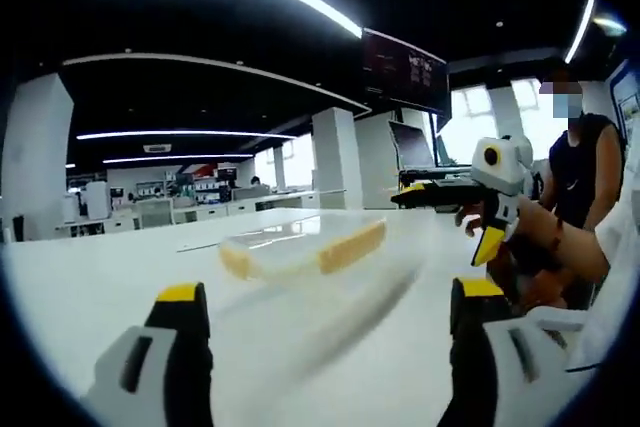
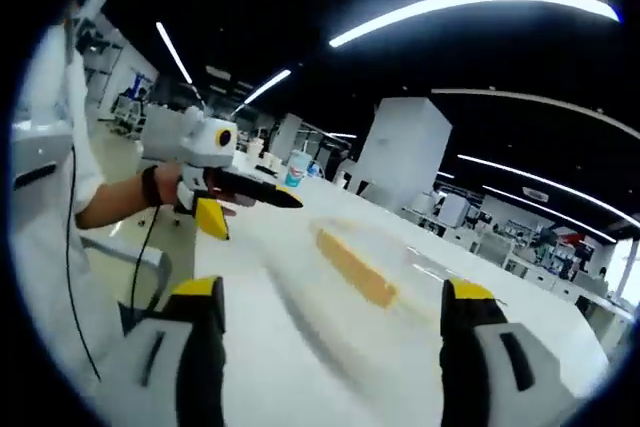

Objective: Snap each plastic latch of the storage box into its locked position after aligning the lid with the box until every specified latch is closed and the lid sits flush.

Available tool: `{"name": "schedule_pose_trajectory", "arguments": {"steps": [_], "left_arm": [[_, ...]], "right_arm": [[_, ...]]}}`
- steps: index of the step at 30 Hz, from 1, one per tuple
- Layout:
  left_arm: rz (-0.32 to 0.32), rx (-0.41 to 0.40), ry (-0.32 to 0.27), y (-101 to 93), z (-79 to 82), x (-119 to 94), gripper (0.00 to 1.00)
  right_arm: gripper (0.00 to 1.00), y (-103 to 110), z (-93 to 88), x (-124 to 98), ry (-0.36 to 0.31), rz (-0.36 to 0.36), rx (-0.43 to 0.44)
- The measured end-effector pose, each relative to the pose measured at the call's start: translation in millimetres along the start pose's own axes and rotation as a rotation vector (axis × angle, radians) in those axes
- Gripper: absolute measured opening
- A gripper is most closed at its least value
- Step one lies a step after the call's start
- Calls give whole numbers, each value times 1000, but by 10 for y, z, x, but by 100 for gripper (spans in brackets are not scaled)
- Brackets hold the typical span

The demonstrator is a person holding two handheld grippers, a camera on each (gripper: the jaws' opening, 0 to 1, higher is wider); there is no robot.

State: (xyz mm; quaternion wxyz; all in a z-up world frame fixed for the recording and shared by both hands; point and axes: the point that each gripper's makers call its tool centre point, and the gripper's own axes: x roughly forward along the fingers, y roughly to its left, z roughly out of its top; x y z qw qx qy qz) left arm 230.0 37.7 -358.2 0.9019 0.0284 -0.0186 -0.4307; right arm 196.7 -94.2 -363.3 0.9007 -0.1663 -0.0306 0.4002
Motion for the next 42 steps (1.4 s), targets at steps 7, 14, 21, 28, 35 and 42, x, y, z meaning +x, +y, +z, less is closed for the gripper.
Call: {"name": "schedule_pose_trajectory", "arguments": {"steps": [7, 14, 21, 28, 35, 42], "left_arm": [[15, -3, -25, -77, -30, -190, 100], [28, -7, -28, -186, -62, -361, 100], [55, 3, -34, -259, 15, -566, 100], [76, 22, -56, -290, 87, -770, 100], [73, 19, -68, -294, 101, -779, 100], [64, 16, -68, -352, 82, -772, 100]], "right_arm": [[100, 26, -131, -292, -72, -151, 125], [100, 239, -294, -437, -41, -209, 173], [100, 387, -272, -598, -47, -226, 208], [100, 475, -144, -756, -75, -243, 204], [100, 454, -106, -811, -75, -247, 194], [100, 498, -113, -851, -70, -241, 175]]}}
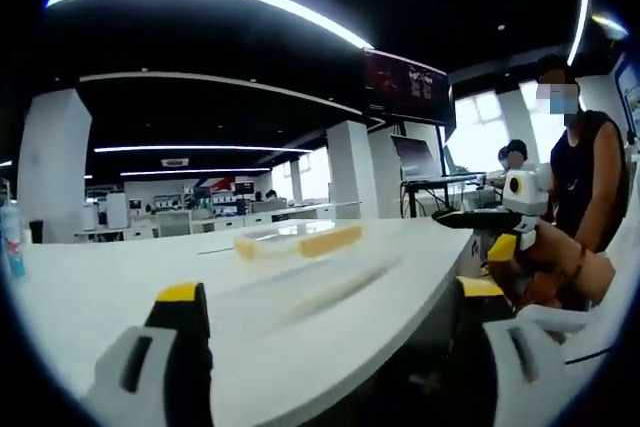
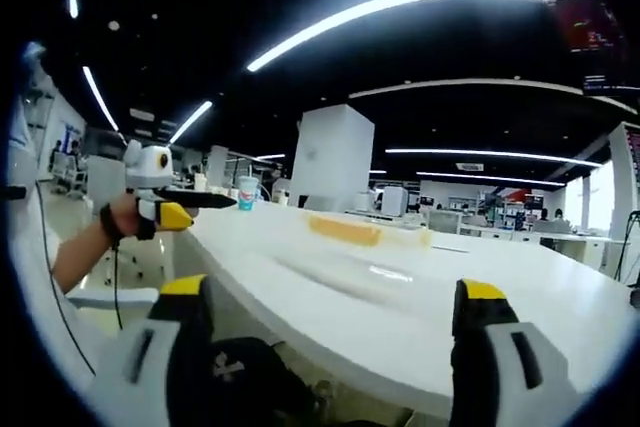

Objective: Snap each plastic latch of the storage box into its locked position after aligning the lid with the box until every specified latch is closed and the lid sits flush.

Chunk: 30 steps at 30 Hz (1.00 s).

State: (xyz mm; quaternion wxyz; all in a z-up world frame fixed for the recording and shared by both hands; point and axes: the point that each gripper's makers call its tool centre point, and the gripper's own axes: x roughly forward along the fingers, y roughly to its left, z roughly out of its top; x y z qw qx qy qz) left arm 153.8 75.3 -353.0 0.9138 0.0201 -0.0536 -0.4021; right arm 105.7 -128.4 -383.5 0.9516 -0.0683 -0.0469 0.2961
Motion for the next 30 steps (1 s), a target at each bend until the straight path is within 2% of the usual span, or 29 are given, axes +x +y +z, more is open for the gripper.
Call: {"name": "schedule_pose_trajectory", "arguments": {"steps": [12, 20, 30], "left_arm": [[-8, 10, 8, -43, 9, 13, 100], [-5, 18, -10, -42, 52, -7, 100], [-14, 21, -1, -71, 21, 6, 100]], "right_arm": [[100, 22, 13, -7, -5, 9, -9], [100, 113, -19, 27, 10, 41, -14], [100, 140, -35, 42, 12, 55, -15]]}}
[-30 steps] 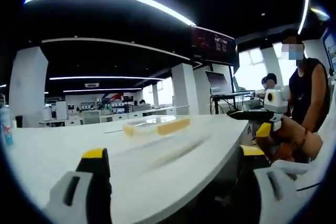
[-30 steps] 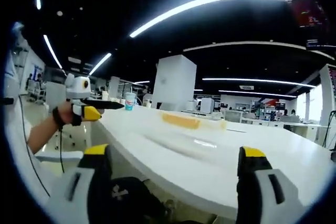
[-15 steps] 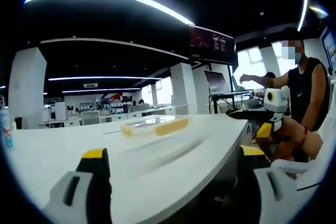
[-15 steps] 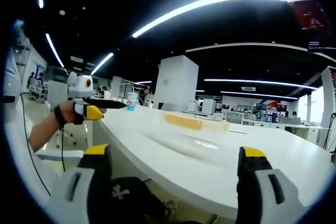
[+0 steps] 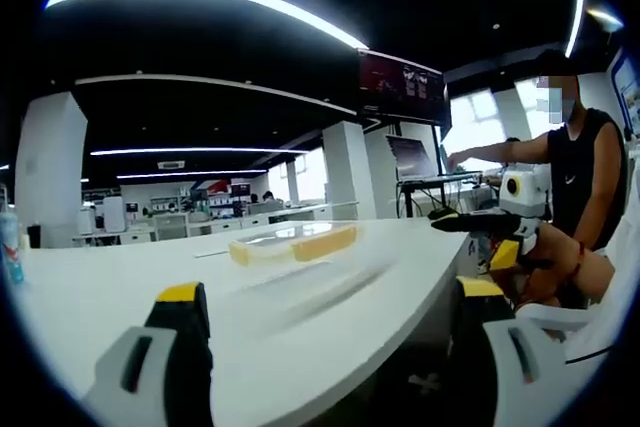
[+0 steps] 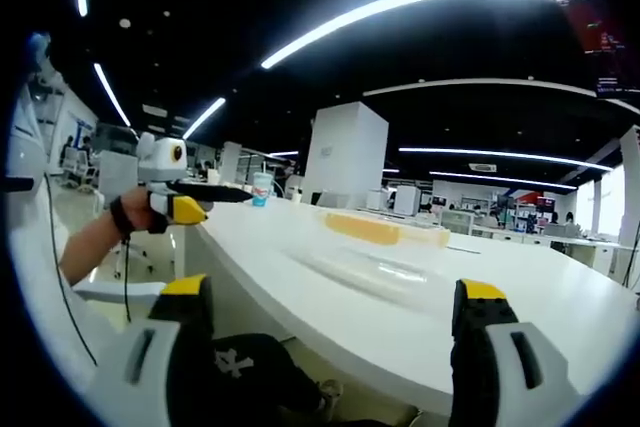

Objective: Snap each plastic latch of the storage box into its locked position after aligning the lid with the box until every specified latch is closed and the lid sits flush.

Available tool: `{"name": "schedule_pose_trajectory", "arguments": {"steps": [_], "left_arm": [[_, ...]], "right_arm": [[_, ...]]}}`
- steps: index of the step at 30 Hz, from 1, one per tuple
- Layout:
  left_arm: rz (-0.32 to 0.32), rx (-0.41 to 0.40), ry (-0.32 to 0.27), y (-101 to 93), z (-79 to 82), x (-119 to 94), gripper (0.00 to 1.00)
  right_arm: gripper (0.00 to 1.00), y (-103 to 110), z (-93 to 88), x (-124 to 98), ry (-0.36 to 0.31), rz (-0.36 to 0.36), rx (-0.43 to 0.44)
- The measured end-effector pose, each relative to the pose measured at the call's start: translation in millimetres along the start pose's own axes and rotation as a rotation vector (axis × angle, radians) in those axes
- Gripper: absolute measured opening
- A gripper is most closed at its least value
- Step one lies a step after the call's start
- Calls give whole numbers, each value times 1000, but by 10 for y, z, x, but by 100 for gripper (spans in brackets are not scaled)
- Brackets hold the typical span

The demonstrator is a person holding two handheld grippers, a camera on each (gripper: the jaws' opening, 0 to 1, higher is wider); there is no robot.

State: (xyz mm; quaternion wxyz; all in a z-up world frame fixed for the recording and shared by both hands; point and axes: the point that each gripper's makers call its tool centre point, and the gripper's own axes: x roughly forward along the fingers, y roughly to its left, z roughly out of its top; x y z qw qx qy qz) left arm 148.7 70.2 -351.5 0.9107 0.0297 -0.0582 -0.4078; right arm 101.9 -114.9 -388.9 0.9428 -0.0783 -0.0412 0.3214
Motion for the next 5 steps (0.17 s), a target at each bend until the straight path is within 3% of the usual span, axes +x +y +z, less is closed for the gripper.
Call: {"name": "schedule_pose_trajectory", "arguments": {"steps": [5], "left_arm": [[0, 0, 1, -1, 3, 4, 100]], "right_arm": [[99, -5, -11, -3, 2, -1, 2]]}}
